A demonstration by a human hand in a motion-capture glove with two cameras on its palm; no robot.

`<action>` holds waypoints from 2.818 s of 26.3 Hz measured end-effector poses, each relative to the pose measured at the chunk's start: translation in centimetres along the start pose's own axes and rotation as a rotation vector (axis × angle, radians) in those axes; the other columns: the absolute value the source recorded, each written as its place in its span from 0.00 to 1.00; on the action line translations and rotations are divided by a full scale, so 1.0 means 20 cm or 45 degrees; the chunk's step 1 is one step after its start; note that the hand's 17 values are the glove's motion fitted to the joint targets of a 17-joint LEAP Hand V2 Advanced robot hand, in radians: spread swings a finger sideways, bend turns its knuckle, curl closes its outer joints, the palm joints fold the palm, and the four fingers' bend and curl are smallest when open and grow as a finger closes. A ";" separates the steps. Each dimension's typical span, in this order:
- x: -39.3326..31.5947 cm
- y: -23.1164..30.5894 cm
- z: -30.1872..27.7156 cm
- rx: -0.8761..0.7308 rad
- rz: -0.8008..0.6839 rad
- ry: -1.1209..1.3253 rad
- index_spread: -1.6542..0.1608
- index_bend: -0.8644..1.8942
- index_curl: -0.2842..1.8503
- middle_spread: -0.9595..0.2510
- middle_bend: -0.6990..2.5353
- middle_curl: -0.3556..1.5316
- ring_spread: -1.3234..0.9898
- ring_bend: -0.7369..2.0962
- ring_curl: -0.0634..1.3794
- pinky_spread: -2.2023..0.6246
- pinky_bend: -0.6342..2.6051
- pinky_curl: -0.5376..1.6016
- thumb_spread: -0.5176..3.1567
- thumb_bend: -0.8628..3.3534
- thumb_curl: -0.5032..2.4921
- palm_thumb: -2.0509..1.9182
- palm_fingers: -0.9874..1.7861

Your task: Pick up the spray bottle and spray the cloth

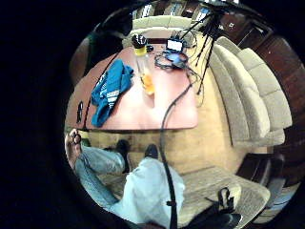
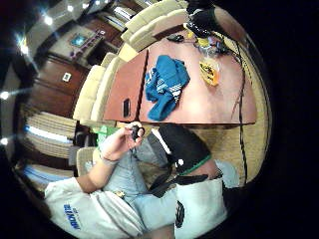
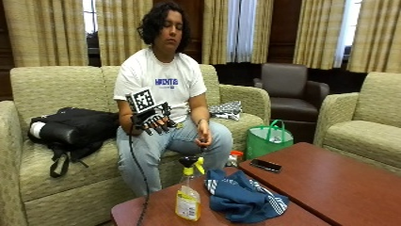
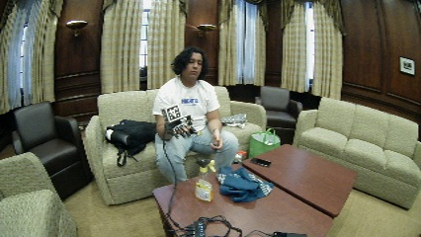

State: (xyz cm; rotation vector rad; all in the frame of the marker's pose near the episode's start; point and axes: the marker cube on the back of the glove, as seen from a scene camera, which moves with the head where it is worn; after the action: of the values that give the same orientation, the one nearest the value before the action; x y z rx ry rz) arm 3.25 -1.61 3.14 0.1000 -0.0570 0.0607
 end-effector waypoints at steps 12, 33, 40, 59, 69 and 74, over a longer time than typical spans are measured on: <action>0.15 -0.15 0.42 0.004 0.125 -0.197 0.69 0.36 0.25 0.69 0.30 0.34 0.51 0.39 0.22 0.84 0.27 0.37 0.43 0.25 0.25 0.68 0.59; 0.40 -0.62 0.78 0.038 0.384 -0.755 0.70 0.35 0.23 0.64 0.30 0.38 0.49 0.42 0.28 0.80 0.28 0.40 0.43 0.22 0.27 0.70 0.61; 0.41 -0.73 0.85 0.012 0.390 -0.930 0.70 0.35 0.23 0.65 0.30 0.38 0.49 0.41 0.28 0.80 0.28 0.41 0.42 0.20 0.27 0.69 0.59; 0.43 -0.76 0.81 0.223 0.406 -1.067 0.73 0.38 0.25 0.60 0.30 0.41 0.48 0.44 0.32 0.71 0.33 0.44 0.38 0.21 0.31 0.76 0.78; 0.45 -0.77 0.80 0.246 0.444 -1.159 0.74 0.44 0.31 0.59 0.34 0.47 0.47 0.50 0.39 0.71 0.40 0.49 0.32 0.21 0.35 0.78 0.85; 0.45 -0.76 0.83 0.198 0.414 -1.174 0.75 0.44 0.33 0.59 0.36 0.49 0.47 0.51 0.41 0.70 0.40 0.50 0.30 0.20 0.36 0.77 0.80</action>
State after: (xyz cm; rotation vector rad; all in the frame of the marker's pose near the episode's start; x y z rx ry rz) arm 12.29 -17.92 18.73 0.2678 -0.9922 0.3411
